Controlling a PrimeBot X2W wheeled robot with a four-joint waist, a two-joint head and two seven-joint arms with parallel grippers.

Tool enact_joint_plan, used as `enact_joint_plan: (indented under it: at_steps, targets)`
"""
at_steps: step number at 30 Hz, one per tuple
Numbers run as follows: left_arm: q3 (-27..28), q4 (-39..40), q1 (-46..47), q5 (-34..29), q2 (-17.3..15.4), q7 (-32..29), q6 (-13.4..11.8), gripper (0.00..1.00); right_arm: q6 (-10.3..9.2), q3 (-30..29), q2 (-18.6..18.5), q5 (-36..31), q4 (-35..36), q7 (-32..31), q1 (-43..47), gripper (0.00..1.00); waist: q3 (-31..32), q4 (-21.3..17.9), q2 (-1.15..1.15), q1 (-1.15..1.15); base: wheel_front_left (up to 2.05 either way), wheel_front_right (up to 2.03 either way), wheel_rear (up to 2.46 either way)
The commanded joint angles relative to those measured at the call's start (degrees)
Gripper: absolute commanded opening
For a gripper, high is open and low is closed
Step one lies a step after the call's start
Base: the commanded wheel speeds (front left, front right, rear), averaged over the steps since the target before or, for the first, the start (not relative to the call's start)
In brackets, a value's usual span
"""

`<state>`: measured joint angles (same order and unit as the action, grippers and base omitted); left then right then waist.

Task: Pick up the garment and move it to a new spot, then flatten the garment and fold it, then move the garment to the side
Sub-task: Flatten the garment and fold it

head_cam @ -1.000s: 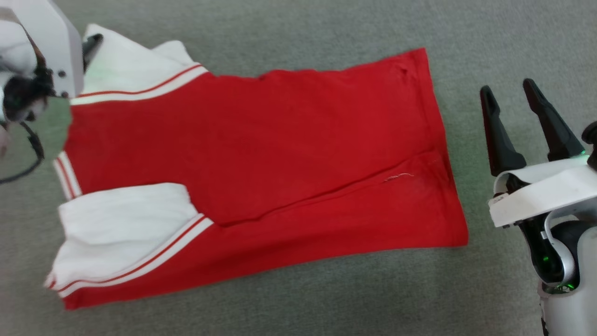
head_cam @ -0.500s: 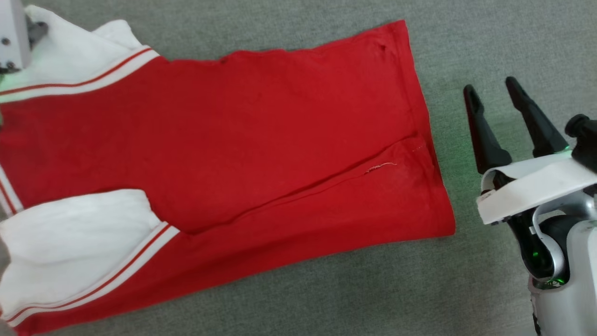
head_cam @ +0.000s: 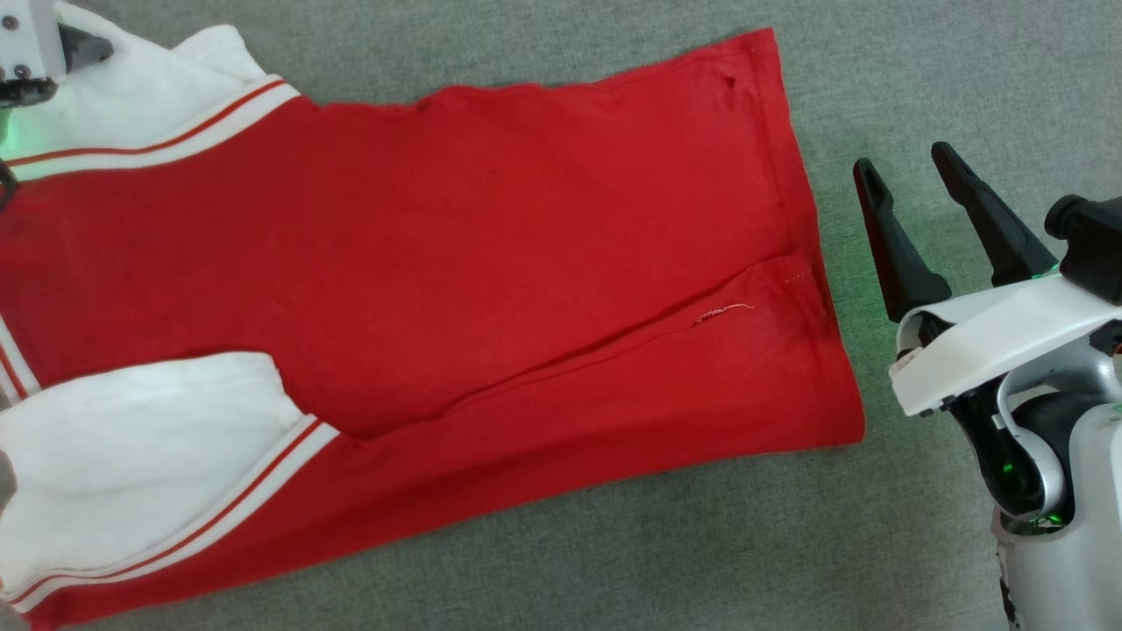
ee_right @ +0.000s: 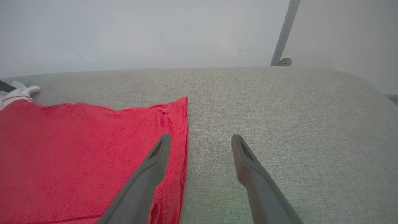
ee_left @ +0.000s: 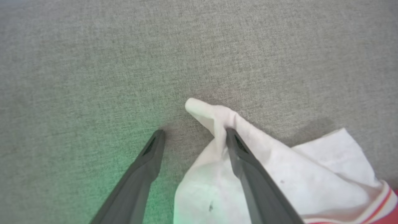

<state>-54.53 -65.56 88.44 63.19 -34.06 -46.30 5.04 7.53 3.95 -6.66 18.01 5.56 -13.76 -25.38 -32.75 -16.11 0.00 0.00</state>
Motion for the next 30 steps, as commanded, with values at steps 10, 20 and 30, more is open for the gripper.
enact_joint_plan:
  at_steps: [10,20,30]
  targets:
    - [-1.6,-0.8,-3.5,-0.4,2.5,1.4,1.2,0.00,-0.09,1.6,0.1,1.5,0.0,-6.1,-4.0,1.00,-0.7,0.2,0.00,0.00,0.00,0.00,0.00]
    - [-1.5,-1.2,-1.2,-0.1,3.9,2.4,1.7,0.00,-0.09,3.4,-1.2,3.8,-12.5,-20.1,-20.0,1.00,-2.2,2.2,0.00,0.00,0.00,0.00,0.00]
    - [-1.5,-1.7,-0.1,0.1,4.8,3.3,1.9,0.00,-0.09,8.7,-1.7,4.4,-32.1,-30.7,-32.8,0.65,-3.1,4.0,0.00,0.00,0.00,0.00,0.00]
